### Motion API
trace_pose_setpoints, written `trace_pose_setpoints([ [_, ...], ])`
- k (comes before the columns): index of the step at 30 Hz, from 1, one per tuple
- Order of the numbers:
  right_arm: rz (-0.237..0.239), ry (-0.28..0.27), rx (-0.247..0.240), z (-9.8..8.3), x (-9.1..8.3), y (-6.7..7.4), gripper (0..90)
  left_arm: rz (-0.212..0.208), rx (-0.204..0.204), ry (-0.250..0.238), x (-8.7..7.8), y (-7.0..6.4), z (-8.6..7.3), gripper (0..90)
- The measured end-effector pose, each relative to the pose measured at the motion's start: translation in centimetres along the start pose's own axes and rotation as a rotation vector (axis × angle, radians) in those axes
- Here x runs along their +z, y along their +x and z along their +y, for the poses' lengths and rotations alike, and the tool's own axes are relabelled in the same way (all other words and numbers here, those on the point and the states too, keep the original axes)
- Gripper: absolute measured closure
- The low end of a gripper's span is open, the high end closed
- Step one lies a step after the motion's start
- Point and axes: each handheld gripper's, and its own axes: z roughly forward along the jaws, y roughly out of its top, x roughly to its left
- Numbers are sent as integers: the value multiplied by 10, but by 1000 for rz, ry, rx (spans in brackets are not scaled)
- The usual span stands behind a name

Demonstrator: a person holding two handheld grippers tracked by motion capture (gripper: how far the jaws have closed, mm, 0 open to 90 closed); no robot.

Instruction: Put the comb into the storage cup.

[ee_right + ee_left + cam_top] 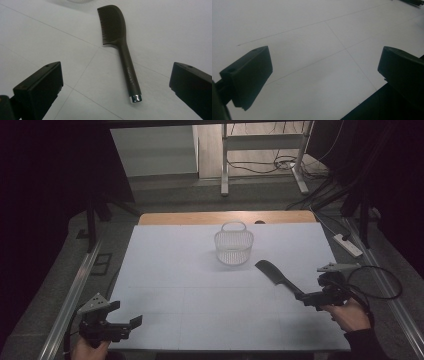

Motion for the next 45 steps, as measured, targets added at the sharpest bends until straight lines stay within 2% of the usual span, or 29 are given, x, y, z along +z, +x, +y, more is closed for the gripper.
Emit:
trace_pose_setpoints([
  [4,-13,2,-9,4,3,-2,0,0,0,0,0,0,0,2],
  [10,-33,9,7,11,8,-6,0,-1,1,3,0,0,0,2],
  [16,-43,19,-10,18,14,-6,0,-1,0,1,0,0,0,2],
  [21,-46,44,-17,22,18,-5,0,-2,-1,1,0,0,0,2],
  [27,-60,69,-2,29,24,-4,0,-2,0,1,0,0,0,2],
  [39,-57,127,-33,40,37,-1,0,-3,0,3,0,0,0,2],
  [45,-58,142,-32,44,42,-2,0,-3,-1,3,0,0,0,2],
])
